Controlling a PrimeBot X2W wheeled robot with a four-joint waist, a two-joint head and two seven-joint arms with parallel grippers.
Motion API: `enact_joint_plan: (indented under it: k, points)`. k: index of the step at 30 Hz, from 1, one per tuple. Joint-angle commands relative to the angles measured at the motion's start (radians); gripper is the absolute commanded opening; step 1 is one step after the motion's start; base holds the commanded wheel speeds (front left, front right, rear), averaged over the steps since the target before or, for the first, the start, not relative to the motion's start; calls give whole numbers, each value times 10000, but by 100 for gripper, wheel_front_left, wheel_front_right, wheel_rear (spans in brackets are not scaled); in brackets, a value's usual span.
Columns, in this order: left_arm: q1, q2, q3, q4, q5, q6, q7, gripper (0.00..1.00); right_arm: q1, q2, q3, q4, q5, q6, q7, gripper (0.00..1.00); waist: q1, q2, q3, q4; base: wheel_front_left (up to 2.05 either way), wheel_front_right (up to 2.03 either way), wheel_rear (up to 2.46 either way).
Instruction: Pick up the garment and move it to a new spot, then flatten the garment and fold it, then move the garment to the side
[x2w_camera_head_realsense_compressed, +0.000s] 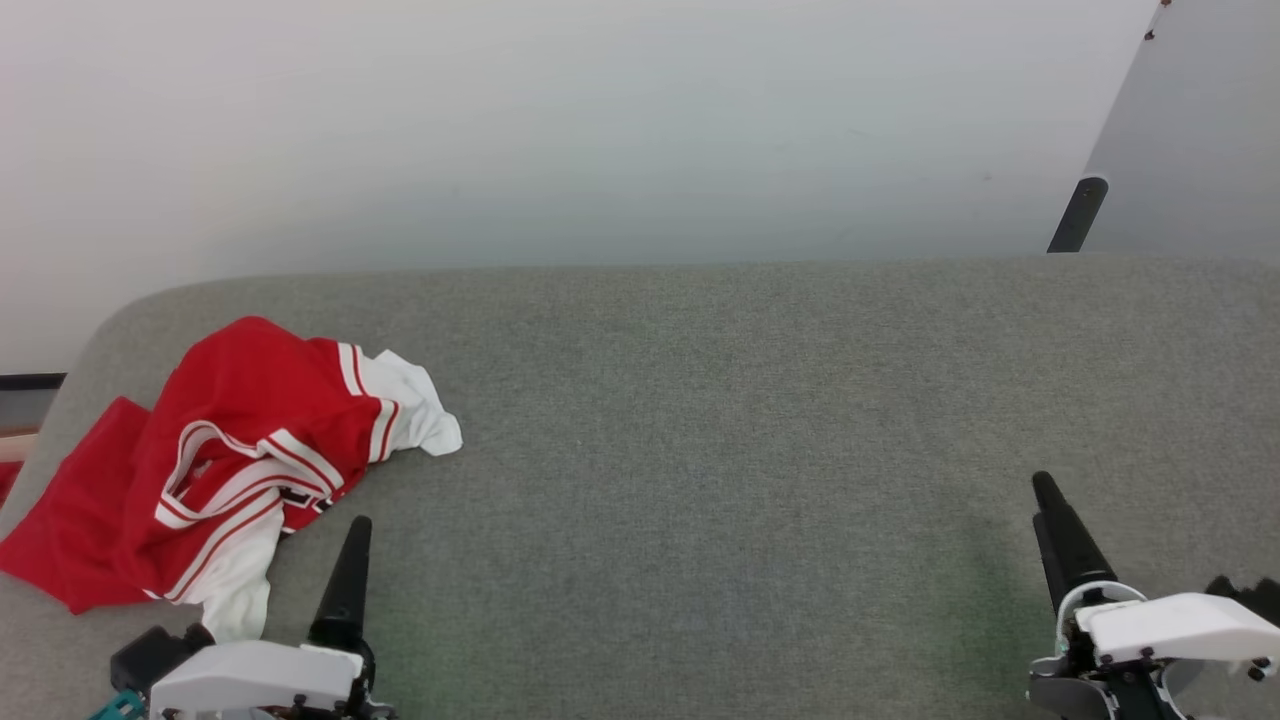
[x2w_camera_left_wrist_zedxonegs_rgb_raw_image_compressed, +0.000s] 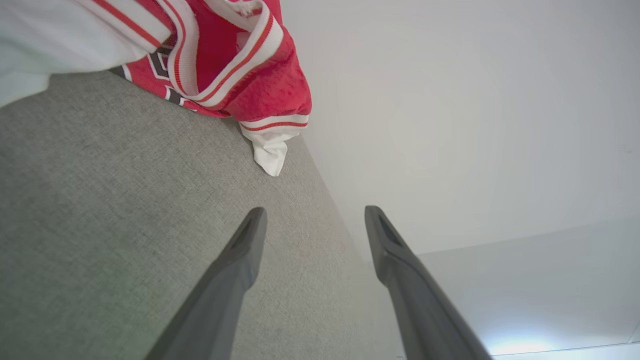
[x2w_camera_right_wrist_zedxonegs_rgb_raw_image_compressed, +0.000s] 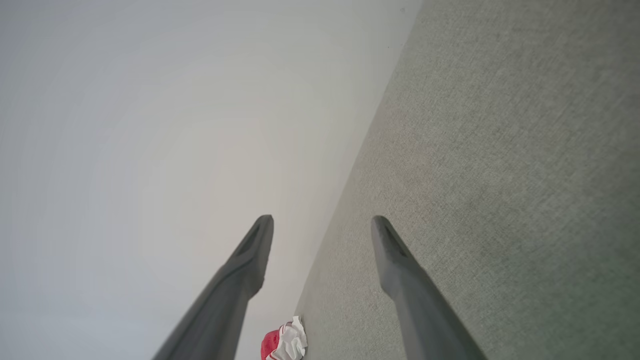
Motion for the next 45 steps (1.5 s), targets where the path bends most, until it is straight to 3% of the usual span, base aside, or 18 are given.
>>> enact_joint_plan:
  k: [1,11,23,31,45]
  points:
    - [-247,116,-64,-160,493,82,-114,100,-381,-152,196,-43,-368,4,-111,100,0,-1,8,1,0,0,0]
    - [-256,226,-165,-277,2240,250,-461,100,-785,-380,777,320,-1768,4,-469,100,0,-1,34,6,0,0,0]
    - [-298,435,-356,-264,4456,386,-883,100,-1247,-458,649,735,-4934,5,-898,100,0,-1,98,28,0,0,0]
    - [-372,495,-334,-226,5530,407,-1130,100,-1386,-431,607,1029,-6848,5,-1150,100,0,-1,76,77,0,0,0]
    - [-290,645,-60,-283,7158,268,-1529,100,-1836,-457,784,1392,-8912,6,-1548,100,0,-1,149,48,0,0,0]
